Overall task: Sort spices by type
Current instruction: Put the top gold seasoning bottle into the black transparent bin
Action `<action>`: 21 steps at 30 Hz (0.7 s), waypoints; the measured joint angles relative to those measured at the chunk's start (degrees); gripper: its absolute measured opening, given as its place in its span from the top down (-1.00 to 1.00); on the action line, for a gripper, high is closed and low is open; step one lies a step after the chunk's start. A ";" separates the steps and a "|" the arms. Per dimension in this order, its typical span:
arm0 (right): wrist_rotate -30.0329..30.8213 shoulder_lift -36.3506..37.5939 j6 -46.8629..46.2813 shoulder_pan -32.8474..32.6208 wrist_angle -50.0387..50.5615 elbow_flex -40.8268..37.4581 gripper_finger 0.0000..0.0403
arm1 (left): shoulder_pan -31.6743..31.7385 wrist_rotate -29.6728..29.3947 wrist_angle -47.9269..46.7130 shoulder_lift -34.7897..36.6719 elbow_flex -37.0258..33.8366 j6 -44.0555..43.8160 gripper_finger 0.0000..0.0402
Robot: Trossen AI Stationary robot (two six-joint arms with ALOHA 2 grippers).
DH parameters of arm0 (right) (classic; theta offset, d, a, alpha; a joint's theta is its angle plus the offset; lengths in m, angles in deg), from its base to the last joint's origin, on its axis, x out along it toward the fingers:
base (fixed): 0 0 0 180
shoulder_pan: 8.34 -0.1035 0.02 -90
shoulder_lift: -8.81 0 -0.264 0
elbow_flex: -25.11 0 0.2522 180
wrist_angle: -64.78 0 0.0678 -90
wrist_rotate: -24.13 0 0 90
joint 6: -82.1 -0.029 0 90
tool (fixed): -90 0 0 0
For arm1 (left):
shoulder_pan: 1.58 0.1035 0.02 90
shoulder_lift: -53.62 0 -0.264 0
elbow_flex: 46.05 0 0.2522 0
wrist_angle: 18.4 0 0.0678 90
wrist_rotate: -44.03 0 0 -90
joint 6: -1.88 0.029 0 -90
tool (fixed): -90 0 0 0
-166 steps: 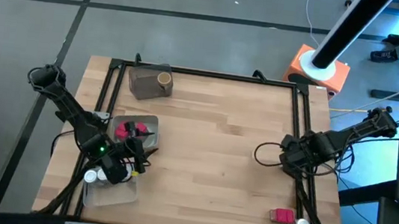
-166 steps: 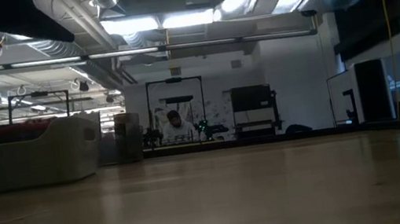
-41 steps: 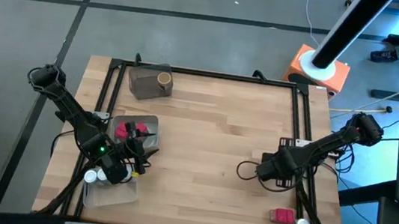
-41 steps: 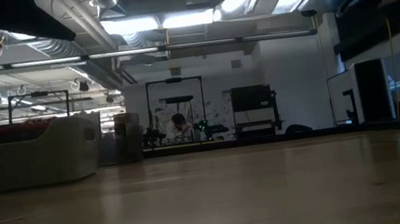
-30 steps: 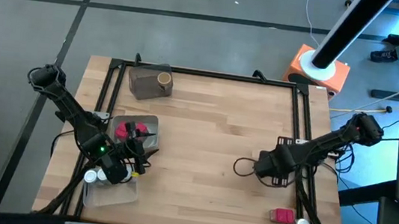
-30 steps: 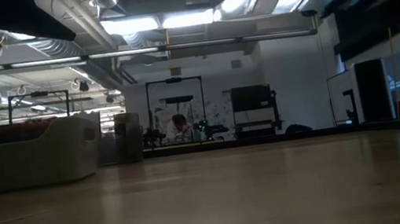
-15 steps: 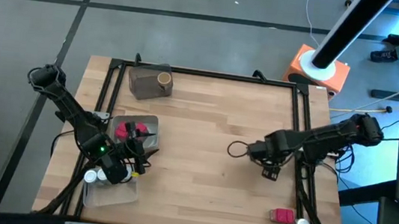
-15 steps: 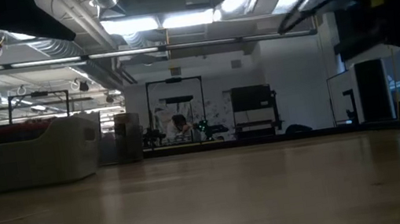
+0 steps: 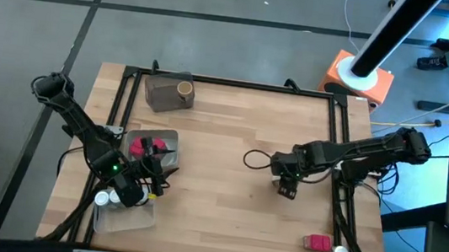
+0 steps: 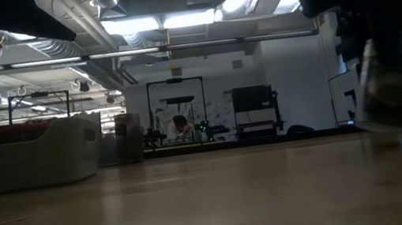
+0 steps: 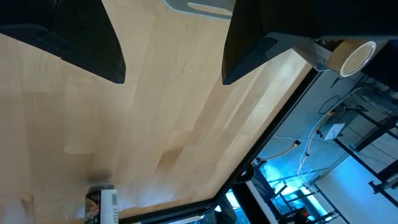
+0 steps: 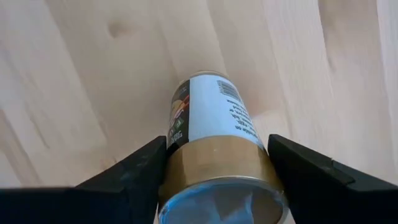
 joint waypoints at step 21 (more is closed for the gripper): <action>-0.02 -20.98 5.01 5.37 1.19 23.65 -0.33 | 0.01 1.62 0.09 0.02 0.03 0.00 -0.26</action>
